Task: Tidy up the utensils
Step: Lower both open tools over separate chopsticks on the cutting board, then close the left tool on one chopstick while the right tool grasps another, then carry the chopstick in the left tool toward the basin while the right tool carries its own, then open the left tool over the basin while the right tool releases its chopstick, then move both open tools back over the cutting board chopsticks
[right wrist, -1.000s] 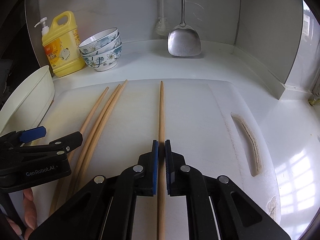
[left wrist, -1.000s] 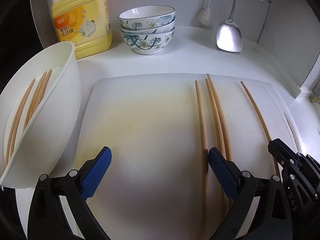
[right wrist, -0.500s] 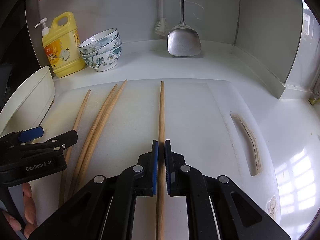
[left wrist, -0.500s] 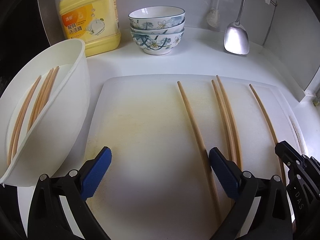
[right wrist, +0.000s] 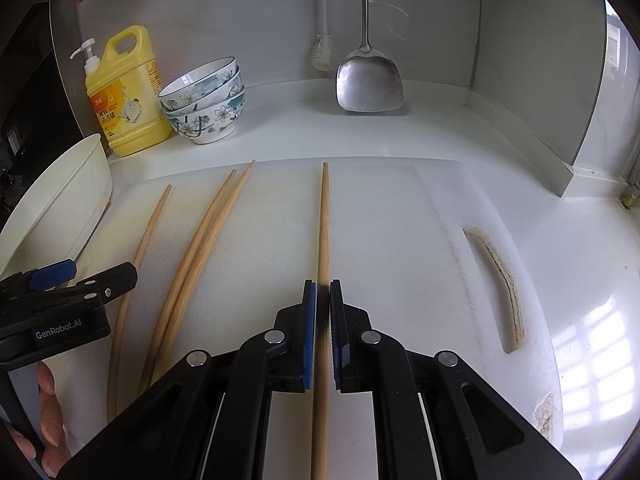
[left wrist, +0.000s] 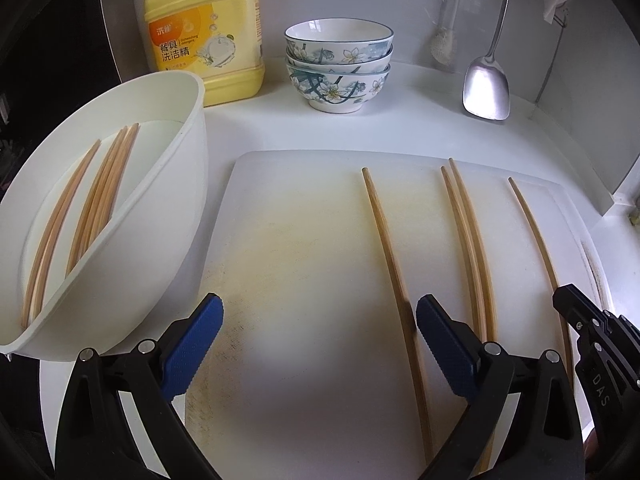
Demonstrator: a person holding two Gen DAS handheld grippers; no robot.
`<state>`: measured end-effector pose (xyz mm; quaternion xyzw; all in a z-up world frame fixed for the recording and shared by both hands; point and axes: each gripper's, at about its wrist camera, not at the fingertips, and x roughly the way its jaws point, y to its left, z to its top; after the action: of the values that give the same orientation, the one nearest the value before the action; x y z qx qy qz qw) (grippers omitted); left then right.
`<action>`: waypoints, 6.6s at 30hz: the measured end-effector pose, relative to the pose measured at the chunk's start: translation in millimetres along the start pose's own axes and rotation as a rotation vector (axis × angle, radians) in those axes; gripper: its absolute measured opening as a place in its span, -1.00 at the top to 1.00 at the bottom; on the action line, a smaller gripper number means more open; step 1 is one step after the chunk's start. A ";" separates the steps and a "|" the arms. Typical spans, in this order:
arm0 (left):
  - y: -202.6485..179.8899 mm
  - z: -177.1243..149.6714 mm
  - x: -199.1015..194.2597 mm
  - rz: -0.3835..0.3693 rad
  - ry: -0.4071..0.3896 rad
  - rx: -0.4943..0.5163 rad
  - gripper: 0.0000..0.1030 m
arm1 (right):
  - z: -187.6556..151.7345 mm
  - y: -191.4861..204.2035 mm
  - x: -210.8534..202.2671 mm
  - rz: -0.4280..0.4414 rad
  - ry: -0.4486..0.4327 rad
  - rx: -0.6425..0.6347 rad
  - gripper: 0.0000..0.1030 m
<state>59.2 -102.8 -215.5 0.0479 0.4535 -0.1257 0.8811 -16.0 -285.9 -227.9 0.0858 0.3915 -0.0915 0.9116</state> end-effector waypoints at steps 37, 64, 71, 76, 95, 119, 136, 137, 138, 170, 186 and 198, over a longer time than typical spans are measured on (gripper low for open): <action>-32.8 -6.6 2.2 -0.016 -0.048 0.072 -0.21 | -3.2 7.8 2.2 -0.045 -0.027 -0.118 0.53; -20.5 13.8 -63.9 -0.036 -0.010 -0.022 0.86 | 26.1 0.0 -60.5 0.109 -0.036 -0.063 0.88; -3.1 27.1 -129.5 0.033 -0.070 -0.074 0.86 | 59.1 25.1 -102.6 0.223 -0.061 -0.104 0.88; 22.1 32.4 -154.5 0.041 -0.079 -0.128 0.86 | 80.6 56.7 -130.2 0.268 -0.100 -0.172 0.88; 203.9 86.4 -142.4 0.033 -0.074 -0.062 0.86 | 114.9 251.7 -78.8 0.351 -0.057 -0.121 0.88; 257.8 92.2 -36.1 -0.001 0.050 -0.144 0.85 | 119.2 333.4 39.7 0.394 0.187 -0.219 0.88; 271.3 92.7 -42.0 0.128 0.052 -0.162 -0.59 | 116.5 311.1 33.2 0.336 0.179 -0.176 0.49; 273.3 90.9 -42.9 0.128 0.056 -0.171 -0.63 | 115.3 309.1 31.2 0.332 0.176 -0.173 0.42; 275.9 89.5 -44.7 0.129 0.058 -0.181 -0.64 | 114.4 307.3 30.0 0.331 0.176 -0.171 0.40; 261.9 67.3 -95.6 0.050 0.007 -0.140 -0.87 | 81.9 273.2 -37.8 0.238 0.112 -0.084 -0.27; 146.4 71.3 -109.2 -0.127 -0.030 0.018 -0.87 | 32.9 135.2 -94.5 0.039 0.079 0.083 -0.28; 40.1 32.3 -124.6 -0.079 0.005 -0.071 -0.87 | 7.7 3.2 -106.8 0.075 0.057 0.052 -0.30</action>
<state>25.8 -48.3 -96.7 -0.0012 0.4613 -0.1443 0.8754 -82.2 -274.0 -144.5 0.1265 0.4112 -0.0651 0.9004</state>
